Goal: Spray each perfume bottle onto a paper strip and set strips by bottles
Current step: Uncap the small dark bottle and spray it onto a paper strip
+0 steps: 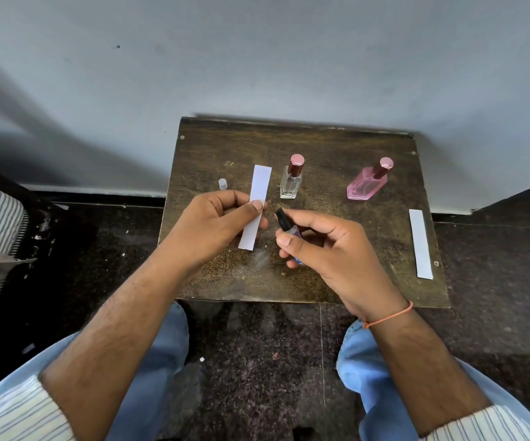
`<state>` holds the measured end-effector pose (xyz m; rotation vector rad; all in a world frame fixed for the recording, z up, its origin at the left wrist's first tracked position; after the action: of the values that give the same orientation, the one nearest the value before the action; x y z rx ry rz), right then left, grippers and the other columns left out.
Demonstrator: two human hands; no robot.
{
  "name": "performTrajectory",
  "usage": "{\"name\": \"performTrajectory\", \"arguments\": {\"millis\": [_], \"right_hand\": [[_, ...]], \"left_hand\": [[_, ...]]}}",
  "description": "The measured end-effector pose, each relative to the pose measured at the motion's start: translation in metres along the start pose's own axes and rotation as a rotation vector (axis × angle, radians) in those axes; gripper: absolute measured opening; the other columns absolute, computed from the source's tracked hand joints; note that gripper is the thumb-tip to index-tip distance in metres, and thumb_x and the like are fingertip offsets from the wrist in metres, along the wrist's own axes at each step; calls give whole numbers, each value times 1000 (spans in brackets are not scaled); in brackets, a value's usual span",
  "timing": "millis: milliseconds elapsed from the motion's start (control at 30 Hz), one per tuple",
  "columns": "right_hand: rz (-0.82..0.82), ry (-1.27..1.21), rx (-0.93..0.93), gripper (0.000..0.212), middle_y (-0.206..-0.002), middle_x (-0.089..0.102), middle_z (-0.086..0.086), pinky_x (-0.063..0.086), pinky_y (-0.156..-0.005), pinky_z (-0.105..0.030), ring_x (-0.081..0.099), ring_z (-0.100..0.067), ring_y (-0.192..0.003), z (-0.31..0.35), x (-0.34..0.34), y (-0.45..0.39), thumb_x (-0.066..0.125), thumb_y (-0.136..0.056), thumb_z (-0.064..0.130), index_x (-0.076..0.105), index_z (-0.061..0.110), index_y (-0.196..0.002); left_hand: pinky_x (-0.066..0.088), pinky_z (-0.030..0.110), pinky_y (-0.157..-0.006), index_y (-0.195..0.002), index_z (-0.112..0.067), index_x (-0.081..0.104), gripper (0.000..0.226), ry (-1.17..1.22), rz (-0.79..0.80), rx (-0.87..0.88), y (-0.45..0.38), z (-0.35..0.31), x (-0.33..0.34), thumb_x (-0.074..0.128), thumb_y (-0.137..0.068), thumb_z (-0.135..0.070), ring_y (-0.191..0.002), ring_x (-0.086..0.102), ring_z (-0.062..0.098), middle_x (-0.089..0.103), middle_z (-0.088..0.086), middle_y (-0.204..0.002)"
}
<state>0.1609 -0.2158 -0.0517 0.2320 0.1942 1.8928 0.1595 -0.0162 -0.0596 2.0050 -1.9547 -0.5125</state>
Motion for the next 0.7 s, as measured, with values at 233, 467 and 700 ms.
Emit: {"name": "performTrajectory", "arguments": {"millis": [233, 467, 700], "right_hand": [[-2, 72, -88, 41, -105, 78, 0, 66, -79, -35, 73, -12, -89, 6, -4, -1, 88, -85, -3, 84, 21, -118], [-51, 165, -159, 40, -103, 79, 15, 54, -90, -17, 72, 0, -94, 8, -8, -3, 92, -80, -3, 84, 21, -110], [-75, 64, -40, 32, -105, 81, 8, 67, -87, -37, 77, -10, -98, 0, -9, -2, 86, -89, 2, 83, 19, -116]], "left_hand": [[50, 15, -54, -105, -4, 79, 25, -35, 22, 28, 0, -1, 2, 65, -107, -25, -61, 67, 4, 83, 2, -83], [51, 14, -54, -108, 0, 78, 26, -12, 33, 19, -1, 0, 3, 65, -107, -23, -60, 69, 2, 82, -1, -79], [54, 17, -58, -106, -3, 78, 24, -28, 43, 20, 0, -1, 2, 66, -106, -24, -68, 72, 6, 85, 7, -92]]}}
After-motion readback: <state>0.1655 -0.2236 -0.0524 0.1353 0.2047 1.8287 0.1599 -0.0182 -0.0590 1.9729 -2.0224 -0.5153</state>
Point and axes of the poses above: each hand's wrist, its own y-axis away from the middle knuckle, its own x-axis out of the palm, z = x × y, the point moved 6 cm from there along -y, towards the middle knuckle
